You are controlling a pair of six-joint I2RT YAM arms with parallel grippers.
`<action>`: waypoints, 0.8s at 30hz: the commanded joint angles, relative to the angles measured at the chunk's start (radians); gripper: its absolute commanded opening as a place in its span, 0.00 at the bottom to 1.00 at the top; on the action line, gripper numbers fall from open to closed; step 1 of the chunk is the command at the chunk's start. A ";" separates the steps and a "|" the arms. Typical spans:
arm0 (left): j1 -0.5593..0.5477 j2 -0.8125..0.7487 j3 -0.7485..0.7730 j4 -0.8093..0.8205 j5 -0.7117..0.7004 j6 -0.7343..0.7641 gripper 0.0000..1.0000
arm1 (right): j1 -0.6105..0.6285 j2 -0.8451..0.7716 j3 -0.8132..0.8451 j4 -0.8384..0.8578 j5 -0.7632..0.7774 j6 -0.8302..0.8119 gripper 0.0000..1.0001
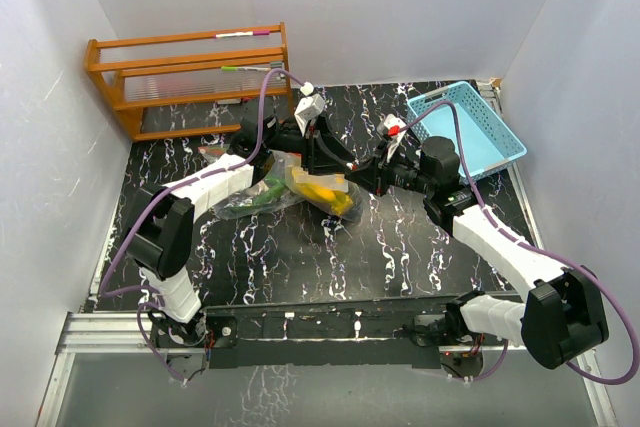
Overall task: Open the zip-top bag and remove the fake food
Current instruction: Unzip the zipper food storage bag at the center of the board.
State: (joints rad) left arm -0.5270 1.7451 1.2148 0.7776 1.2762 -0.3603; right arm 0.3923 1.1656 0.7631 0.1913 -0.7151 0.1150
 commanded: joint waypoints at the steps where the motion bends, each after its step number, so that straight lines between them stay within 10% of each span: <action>1: -0.005 -0.004 0.019 0.017 0.031 0.017 0.42 | 0.000 -0.032 0.051 0.059 -0.009 0.003 0.07; 24: -0.007 0.016 0.009 0.019 0.019 0.003 0.40 | 0.000 -0.034 0.045 0.061 0.009 0.000 0.08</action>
State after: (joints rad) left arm -0.5274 1.7523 1.2129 0.7776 1.2762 -0.3672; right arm 0.3923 1.1645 0.7631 0.1913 -0.7101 0.1150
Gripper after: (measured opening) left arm 0.400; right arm 0.077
